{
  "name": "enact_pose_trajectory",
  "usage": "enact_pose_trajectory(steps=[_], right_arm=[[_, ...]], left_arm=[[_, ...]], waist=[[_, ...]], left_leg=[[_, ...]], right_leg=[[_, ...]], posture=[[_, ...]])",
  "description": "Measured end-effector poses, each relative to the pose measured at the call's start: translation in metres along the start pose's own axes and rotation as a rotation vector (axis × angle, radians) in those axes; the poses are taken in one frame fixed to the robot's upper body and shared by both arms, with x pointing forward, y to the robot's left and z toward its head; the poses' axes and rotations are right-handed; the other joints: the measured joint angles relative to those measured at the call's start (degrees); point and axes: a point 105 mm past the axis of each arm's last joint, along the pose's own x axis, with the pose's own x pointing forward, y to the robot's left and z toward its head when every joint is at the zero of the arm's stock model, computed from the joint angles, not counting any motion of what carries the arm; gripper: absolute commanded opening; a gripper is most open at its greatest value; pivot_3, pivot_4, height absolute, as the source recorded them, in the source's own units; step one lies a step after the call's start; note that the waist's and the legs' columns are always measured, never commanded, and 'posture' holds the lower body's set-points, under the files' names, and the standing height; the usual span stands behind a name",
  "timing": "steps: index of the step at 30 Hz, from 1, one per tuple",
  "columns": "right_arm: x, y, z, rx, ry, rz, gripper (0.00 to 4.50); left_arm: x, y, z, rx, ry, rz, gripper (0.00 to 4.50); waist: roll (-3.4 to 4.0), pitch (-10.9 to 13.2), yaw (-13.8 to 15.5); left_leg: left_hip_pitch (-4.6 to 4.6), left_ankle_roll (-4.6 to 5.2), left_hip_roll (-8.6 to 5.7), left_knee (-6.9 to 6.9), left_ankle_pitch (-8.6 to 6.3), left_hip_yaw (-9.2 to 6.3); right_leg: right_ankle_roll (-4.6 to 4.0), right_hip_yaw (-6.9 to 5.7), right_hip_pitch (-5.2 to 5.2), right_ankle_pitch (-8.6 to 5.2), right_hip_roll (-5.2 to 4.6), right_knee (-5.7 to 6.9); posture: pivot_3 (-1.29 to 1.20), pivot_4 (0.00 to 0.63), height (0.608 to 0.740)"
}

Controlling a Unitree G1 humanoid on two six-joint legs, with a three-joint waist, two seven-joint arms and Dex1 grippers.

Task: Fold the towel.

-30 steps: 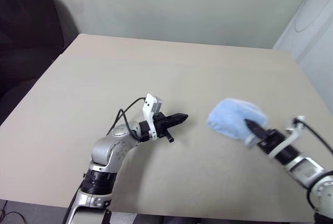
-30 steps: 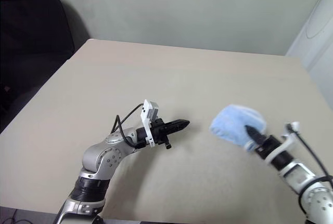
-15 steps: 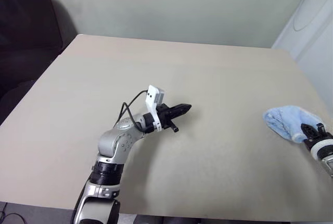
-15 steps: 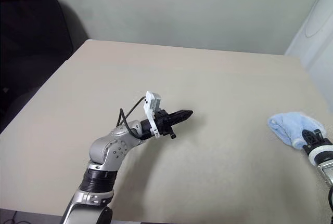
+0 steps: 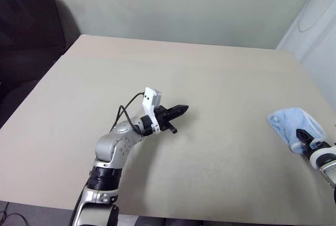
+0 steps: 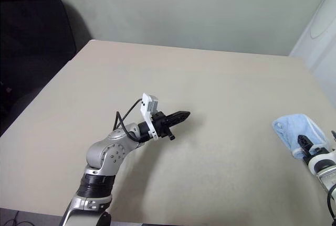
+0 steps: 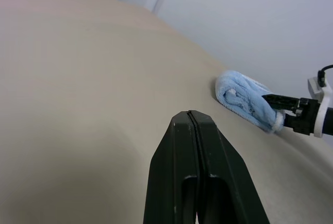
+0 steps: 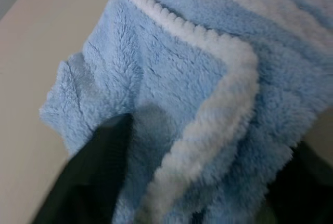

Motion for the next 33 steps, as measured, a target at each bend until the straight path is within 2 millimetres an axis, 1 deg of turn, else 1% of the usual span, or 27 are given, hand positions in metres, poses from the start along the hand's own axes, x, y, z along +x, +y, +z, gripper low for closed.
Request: enact_pose_trajectory(steps=[3,5,8,10,12,14,15,16,17,18,19,20,21,22,23,24,25,27,28,30,33], right_arm=[[-0.009,-0.017,0.006,-0.018,-0.031,-0.081,4.47],[-0.013,-0.023,0.012,-0.022,-0.060,-0.112,4.47],[-0.021,-0.029,0.029,-0.019,-0.145,-0.144,4.47],[-0.026,-0.028,0.039,-0.058,-0.199,-0.152,4.47],[-0.030,-0.020,0.049,-0.137,-0.245,-0.134,4.47],[-0.030,-0.003,0.054,-0.248,-0.267,-0.079,4.47],[-0.030,0.013,0.054,-0.342,-0.277,-0.025,4.47],[-0.029,0.022,0.052,-0.390,-0.274,0.005,4.47],[-0.028,0.038,0.048,-0.496,-0.272,0.059,4.47],[-0.026,0.059,0.039,-0.623,-0.253,0.144,4.47],[-0.026,0.087,0.022,-0.769,-0.227,0.268,4.47],[-0.026,0.101,0.014,-0.821,-0.219,0.331,4.47],[-0.027,0.124,-0.001,-0.905,-0.213,0.437,4.47],[-0.027,0.142,-0.016,-0.954,-0.206,0.530,4.47],[-0.027,0.155,-0.028,-0.987,-0.196,0.597,4.47],[-0.026,0.166,-0.037,-1.002,-0.191,0.649,4.47],[-0.024,0.182,-0.046,-0.998,-0.195,0.715,4.47],[-0.021,0.198,-0.056,-0.986,-0.200,0.779,4.47],[-0.019,0.201,-0.060,-0.981,-0.195,0.795,4.47],[-0.009,0.203,-0.070,-0.983,-0.171,0.800,4.47],[0.003,0.195,-0.090,-0.972,-0.108,0.782,4.47]], left_arm=[[0.000,0.000,0.000,-0.001,0.001,-0.001,0.00],[0.000,0.000,0.000,0.000,0.001,-0.003,0.00],[0.000,0.001,0.000,-0.001,0.005,-0.005,0.00],[-0.002,0.006,-0.001,0.009,0.014,0.010,0.00],[-0.005,0.017,0.000,0.025,0.021,0.049,0.00],[-0.009,0.029,0.006,0.040,0.008,0.093,0.00],[-0.011,0.035,0.011,0.053,-0.008,0.112,0.00],[-0.012,0.037,0.014,0.060,-0.014,0.121,0.00],[-0.013,0.042,0.019,0.084,-0.024,0.137,0.00],[-0.017,0.050,0.024,0.118,-0.021,0.168,0.00],[-0.021,0.059,0.030,0.163,-0.022,0.210,0.00],[-0.022,0.063,0.033,0.186,-0.024,0.227,0.00],[-0.025,0.071,0.037,0.230,-0.022,0.260,0.00],[-0.028,0.077,0.040,0.268,-0.020,0.289,0.00],[-0.028,0.081,0.041,0.292,-0.020,0.308,0.00],[-0.031,0.086,0.042,0.315,-0.017,0.332,0.00],[-0.034,0.093,0.042,0.337,-0.010,0.364,0.00],[-0.036,0.099,0.043,0.373,-0.006,0.394,0.00],[-0.037,0.100,0.044,0.401,-0.007,0.413,0.00],[-0.046,0.104,0.044,0.449,-0.005,0.462,0.00],[-0.061,0.107,0.031,0.446,0.000,0.519,0.00]], waist=[[0.00,0.00,0.00],[0.00,0.00,-0.13],[0.02,0.01,-0.24],[0.05,0.00,-0.28],[0.06,0.00,-0.41],[0.06,0.00,-0.50],[0.06,0.00,-0.65],[0.06,0.00,-0.72],[0.07,0.00,-0.79],[0.09,-0.02,-0.94],[0.11,-0.03,-1.14],[0.11,-0.03,-1.15],[0.10,-0.04,-1.21],[0.10,-0.04,-1.22],[0.10,-0.04,-1.18],[0.10,-0.04,-1.15],[0.08,-0.03,-1.05],[0.07,-0.02,-0.54],[0.04,-0.03,-0.23],[-0.02,-0.07,-0.05],[-0.02,-0.07,-0.16]], left_leg=[[0.01,-0.01,0.01,0.00,-0.02,0.00],[0.01,-0.01,0.01,0.00,-0.04,0.02],[0.01,0.01,0.01,0.00,-0.06,0.01],[0.03,0.02,0.02,-0.01,-0.10,0.01],[0.02,0.02,0.02,-0.01,-0.10,0.01],[0.01,0.02,0.03,-0.02,-0.10,0.02],[0.03,0.02,0.03,-0.01,-0.10,0.02],[0.03,0.02,0.03,-0.01,-0.10,0.03],[0.03,0.02,0.03,0.00,-0.10,0.02],[0.05,0.02,0.04,-0.01,-0.10,0.07],[0.07,0.01,0.06,-0.02,-0.10,0.09],[0.06,0.01,0.08,-0.02,-0.10,0.05],[0.09,0.00,0.08,-0.02,-0.09,0.06],[0.08,0.02,0.07,-0.01,-0.06,0.07],[0.05,0.05,0.05,0.02,-0.04,0.06],[0.06,0.26,0.04,0.02,0.09,0.07],[0.04,0.60,0.03,0.06,0.29,0.06],[-0.02,0.72,0.00,0.07,0.38,-0.02],[-0.03,0.73,-0.01,0.07,0.39,-0.06],[0.02,0.73,0.00,0.07,0.38,-0.08],[0.04,0.66,0.02,0.00,0.35,-0.06]], right_leg=[[0.00,0.00,-0.01,-0.01,0.00,0.00],[0.00,0.01,-0.01,-0.01,0.00,0.00],[0.01,0.02,-0.02,-0.02,0.00,0.00],[0.01,0.02,-0.02,-0.02,0.00,0.00],[0.01,0.02,-0.05,-0.02,0.00,0.01],[0.01,0.02,-0.06,-0.02,0.01,0.01],[0.01,0.02,-0.07,-0.02,0.01,0.01],[0.00,0.01,-0.07,-0.01,0.01,0.00],[0.00,0.01,-0.06,-0.01,0.01,0.01],[-0.02,0.01,-0.08,0.00,0.01,0.01],[-0.04,-0.02,-0.08,0.02,0.02,0.03],[-0.04,-0.03,-0.08,0.02,0.03,0.02],[-0.05,-0.05,-0.07,0.04,0.05,0.02],[-0.04,-0.05,-0.07,0.05,0.04,0.01],[-0.05,-0.04,-0.08,0.08,0.02,0.00],[-0.13,-0.04,-0.07,0.16,0.01,-0.01],[-0.45,-0.04,-0.06,0.43,0.01,-0.02],[-0.49,-0.05,-0.05,0.50,0.01,-0.09],[-0.50,-0.06,-0.04,0.50,0.01,-0.12],[-0.52,-0.07,-0.02,0.51,0.00,-0.13],[-0.58,-0.09,-0.10,0.55,0.01,-0.13]], posture=[[0.00,0.150,0.740],[0.00,0.150,0.740],[0.00,0.150,0.740],[0.00,0.150,0.740],[0.00,0.150,0.740],[0.00,0.150,0.740],[0.00,0.150,0.740],[0.00,0.150,0.740],[0.00,0.150,0.740],[0.00,0.150,0.740],[0.00,0.150,0.740],[0.00,0.150,0.740],[0.00,0.150,0.740],[0.00,0.150,0.740],[0.00,0.150,0.740],[0.00,0.150,0.740],[0.00,0.150,0.740],[0.00,0.150,0.740],[0.00,0.150,0.740],[0.00,0.150,0.740],[0.00,0.150,0.740]])
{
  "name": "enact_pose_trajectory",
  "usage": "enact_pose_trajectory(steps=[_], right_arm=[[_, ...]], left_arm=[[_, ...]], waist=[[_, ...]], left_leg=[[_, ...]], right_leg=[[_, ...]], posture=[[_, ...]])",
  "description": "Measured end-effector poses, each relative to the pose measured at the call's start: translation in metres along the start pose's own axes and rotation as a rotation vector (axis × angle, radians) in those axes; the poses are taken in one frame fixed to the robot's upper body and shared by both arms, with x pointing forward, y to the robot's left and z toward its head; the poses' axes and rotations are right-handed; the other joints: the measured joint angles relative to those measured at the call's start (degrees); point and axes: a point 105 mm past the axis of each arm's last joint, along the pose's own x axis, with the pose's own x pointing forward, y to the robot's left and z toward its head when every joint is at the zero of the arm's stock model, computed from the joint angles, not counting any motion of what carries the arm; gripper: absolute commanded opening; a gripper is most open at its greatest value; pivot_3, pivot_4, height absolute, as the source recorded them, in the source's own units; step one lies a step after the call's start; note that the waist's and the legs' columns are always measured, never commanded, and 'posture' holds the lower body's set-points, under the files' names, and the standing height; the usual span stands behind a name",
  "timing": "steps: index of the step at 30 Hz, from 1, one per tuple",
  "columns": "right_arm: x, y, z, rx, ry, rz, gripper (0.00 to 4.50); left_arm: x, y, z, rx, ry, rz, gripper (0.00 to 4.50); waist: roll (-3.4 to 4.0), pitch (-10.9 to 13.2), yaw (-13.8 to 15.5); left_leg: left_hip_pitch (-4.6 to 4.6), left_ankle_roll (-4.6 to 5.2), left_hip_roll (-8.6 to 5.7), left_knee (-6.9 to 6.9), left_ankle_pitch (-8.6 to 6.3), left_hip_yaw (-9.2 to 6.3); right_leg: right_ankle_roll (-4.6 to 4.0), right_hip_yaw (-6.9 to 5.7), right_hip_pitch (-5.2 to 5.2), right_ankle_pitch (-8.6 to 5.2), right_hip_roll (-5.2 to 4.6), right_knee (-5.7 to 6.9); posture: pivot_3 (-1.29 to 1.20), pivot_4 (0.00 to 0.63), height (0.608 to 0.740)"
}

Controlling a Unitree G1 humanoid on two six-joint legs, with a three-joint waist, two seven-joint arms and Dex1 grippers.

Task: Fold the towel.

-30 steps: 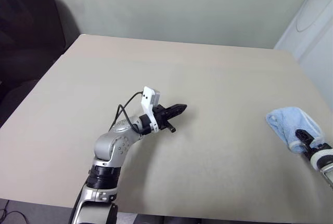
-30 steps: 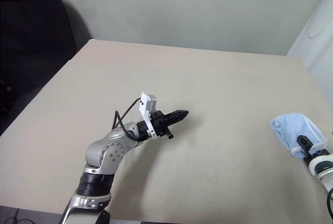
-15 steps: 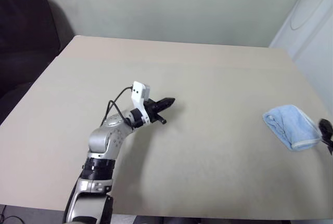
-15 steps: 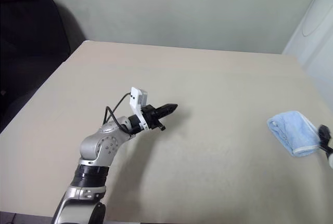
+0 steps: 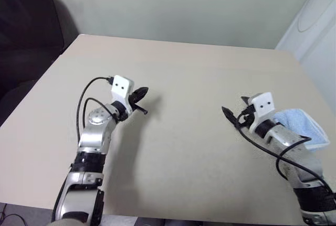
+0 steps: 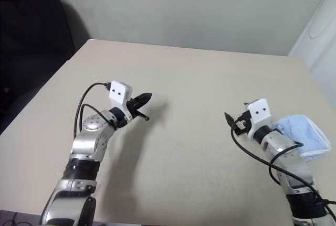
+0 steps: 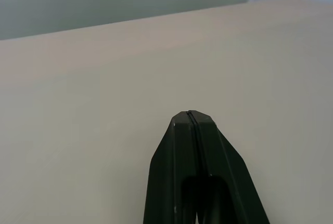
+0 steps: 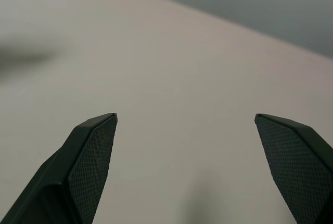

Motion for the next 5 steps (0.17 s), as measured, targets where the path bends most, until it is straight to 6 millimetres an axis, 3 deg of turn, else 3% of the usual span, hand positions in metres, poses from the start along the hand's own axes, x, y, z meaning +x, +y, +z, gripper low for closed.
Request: enact_pose_trajectory(steps=[5], right_arm=[[0.002,0.005,-0.006,0.013,0.003,0.012,4.47]], left_arm=[[-0.017,0.006,-0.016,-0.012,0.041,0.047,0.00]], waist=[[0.00,0.03,-0.01]], left_leg=[[-0.04,-0.72,0.03,-0.11,-0.13,-0.02]], right_leg=[[-0.24,-0.03,-0.12,0.14,0.03,0.07]], posture=[[0.00,0.150,0.740]])
